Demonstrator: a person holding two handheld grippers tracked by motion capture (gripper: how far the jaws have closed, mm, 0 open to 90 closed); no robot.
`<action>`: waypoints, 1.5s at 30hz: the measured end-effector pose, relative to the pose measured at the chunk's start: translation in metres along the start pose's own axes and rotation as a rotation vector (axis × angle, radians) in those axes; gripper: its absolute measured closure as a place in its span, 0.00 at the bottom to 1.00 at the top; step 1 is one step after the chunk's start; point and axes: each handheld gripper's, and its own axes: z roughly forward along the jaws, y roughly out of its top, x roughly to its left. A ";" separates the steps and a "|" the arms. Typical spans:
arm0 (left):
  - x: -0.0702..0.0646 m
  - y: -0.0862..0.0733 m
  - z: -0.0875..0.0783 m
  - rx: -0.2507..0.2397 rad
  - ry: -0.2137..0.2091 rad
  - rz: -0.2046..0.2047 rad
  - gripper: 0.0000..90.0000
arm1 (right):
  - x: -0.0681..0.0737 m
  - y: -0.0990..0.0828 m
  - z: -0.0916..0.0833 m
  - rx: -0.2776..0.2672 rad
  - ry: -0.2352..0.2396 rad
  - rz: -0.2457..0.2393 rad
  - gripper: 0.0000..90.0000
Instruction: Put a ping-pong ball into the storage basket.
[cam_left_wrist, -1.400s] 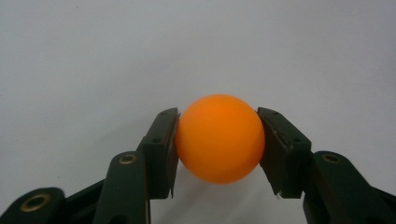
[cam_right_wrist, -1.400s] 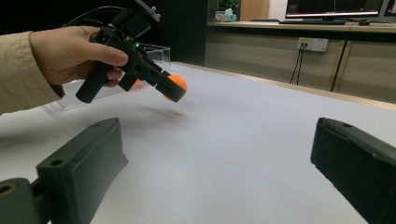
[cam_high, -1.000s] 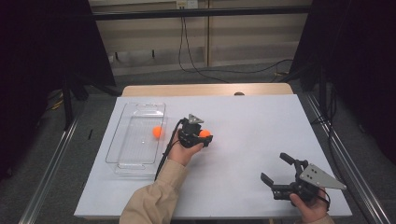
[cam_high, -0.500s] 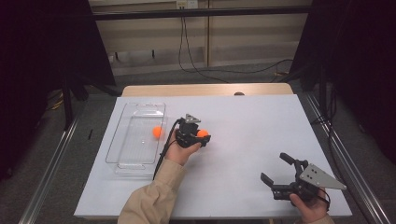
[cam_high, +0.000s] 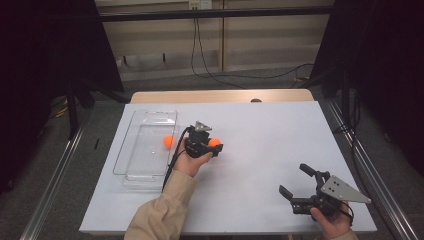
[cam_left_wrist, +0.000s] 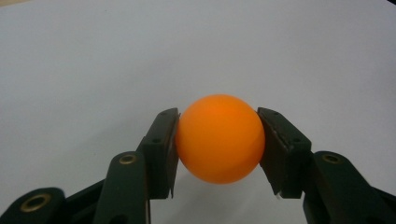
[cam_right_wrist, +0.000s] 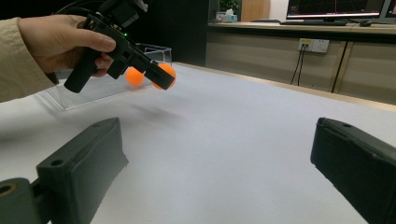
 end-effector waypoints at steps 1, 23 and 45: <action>0.001 0.000 -0.001 0.003 0.002 0.000 0.57 | 0.000 0.000 0.000 0.000 0.000 0.000 0.02; 0.013 0.002 -0.019 -0.012 0.019 -0.037 0.57 | 0.000 0.000 0.000 -0.001 0.000 -0.001 0.02; 0.021 0.001 -0.031 -0.022 0.027 -0.054 0.57 | 0.000 0.000 0.001 -0.003 0.004 -0.003 0.02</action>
